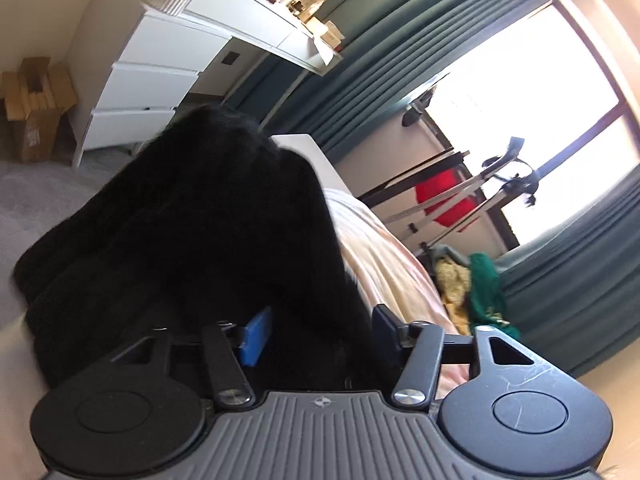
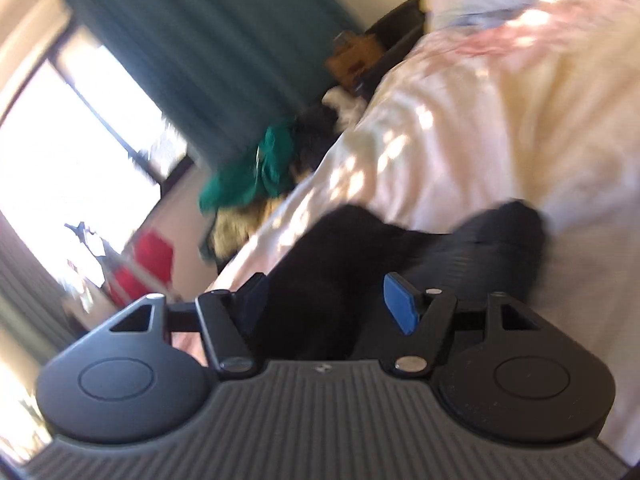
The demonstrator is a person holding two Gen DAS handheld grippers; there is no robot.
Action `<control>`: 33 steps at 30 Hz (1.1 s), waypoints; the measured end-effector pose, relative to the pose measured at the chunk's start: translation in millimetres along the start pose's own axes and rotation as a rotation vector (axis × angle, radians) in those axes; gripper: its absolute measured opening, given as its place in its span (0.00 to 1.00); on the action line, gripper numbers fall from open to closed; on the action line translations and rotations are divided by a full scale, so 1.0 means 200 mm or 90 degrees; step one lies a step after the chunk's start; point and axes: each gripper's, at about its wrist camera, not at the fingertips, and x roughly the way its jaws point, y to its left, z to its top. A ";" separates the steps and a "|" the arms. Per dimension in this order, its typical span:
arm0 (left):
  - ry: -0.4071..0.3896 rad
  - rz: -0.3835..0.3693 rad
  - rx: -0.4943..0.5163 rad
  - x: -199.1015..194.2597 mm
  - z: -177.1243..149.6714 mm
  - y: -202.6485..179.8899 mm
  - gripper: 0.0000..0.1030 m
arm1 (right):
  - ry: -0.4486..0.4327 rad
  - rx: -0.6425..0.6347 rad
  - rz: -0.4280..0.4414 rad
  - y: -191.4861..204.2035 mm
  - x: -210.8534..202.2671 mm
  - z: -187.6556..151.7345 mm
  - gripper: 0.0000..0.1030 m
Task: Fold clothes
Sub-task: 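Open the right tool to release the hem while the left tool holds the waistband, then grasp the folded trousers with the right tool while the left tool holds the waistband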
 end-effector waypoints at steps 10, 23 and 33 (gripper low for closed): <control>0.039 -0.049 -0.258 -0.21 -0.35 0.22 0.74 | 0.059 0.266 0.017 -0.36 -0.31 -0.05 0.66; -0.018 0.016 -0.224 0.43 -0.16 0.31 0.64 | 0.069 0.160 0.016 -0.37 0.08 -0.06 0.63; -0.087 0.070 -0.215 0.57 -0.10 0.14 0.20 | -0.021 0.042 -0.034 -0.31 0.17 -0.08 0.14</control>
